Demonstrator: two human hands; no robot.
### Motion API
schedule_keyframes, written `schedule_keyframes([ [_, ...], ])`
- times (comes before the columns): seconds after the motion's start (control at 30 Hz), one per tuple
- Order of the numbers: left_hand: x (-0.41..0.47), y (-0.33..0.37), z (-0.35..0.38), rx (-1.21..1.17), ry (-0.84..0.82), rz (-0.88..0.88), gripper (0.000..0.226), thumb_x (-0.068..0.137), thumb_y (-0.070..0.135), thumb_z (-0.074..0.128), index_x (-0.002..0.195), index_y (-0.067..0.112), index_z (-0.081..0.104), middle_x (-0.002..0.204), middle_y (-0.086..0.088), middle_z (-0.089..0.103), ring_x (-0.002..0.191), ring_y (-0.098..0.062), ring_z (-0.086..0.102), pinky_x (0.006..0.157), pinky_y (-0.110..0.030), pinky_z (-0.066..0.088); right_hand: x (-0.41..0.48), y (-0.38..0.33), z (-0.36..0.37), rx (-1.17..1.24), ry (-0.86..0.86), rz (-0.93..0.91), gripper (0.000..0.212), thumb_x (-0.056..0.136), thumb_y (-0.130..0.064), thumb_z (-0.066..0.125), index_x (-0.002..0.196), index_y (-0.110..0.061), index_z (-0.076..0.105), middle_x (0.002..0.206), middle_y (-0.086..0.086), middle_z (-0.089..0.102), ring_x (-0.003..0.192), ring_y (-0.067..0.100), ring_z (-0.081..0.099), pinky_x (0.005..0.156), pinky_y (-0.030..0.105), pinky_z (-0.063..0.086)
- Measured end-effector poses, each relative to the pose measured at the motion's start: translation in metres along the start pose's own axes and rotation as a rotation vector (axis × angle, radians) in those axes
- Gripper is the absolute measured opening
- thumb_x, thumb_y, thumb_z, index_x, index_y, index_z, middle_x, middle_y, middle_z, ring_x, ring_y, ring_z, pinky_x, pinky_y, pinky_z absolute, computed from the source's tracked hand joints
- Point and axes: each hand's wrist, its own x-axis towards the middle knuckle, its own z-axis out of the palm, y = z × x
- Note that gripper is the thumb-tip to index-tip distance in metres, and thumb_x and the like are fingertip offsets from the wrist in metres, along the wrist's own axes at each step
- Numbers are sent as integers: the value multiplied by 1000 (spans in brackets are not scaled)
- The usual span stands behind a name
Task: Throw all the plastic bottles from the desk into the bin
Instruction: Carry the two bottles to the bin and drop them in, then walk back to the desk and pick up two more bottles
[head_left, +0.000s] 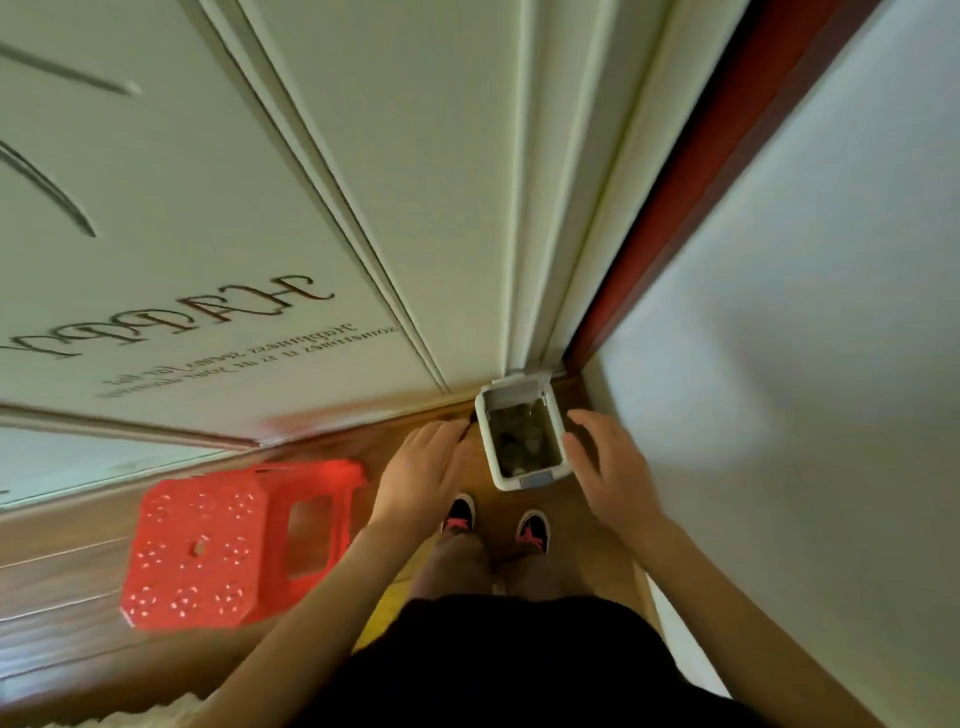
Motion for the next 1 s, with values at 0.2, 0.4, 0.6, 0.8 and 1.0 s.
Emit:
schedule_keyframes([
  [0.2,-44,6,-29,-89,-76,-87,45,96,42,35,128,19,56,124,3,61,118,-15,54,95,-24,38,-57,-13,-30,-78,-71,71,58,93,-57,30,131,-21,54,133,-3,57,112,5,49,96,18,35],
  [0.4,-59,-13,-26,-154,-182,-168,32,99,33,41,124,22,59,117,8,61,103,-3,55,86,-19,39,-89,1,-21,-35,-45,205,41,99,-46,38,127,-23,55,122,-8,57,106,4,50,98,24,44],
  [0.6,-21,-12,-52,-201,-248,-43,21,98,32,43,94,35,64,92,14,67,88,-5,61,78,-27,48,-103,-24,-11,122,281,408,36,98,-43,45,124,-21,58,120,-3,63,108,15,60,98,37,50],
  [0.8,47,1,-87,-72,-426,339,23,96,32,47,108,22,64,108,1,67,99,-15,62,85,-19,46,-138,-69,6,256,663,598,28,99,-35,46,120,-21,59,113,-4,64,102,14,61,92,33,52],
  [1.0,71,39,-80,-64,-629,543,23,100,28,42,106,24,64,105,3,67,94,-7,60,81,-16,41,-212,-108,51,353,872,811,29,99,-35,48,122,-21,58,108,-12,61,98,7,60,84,20,49],
])
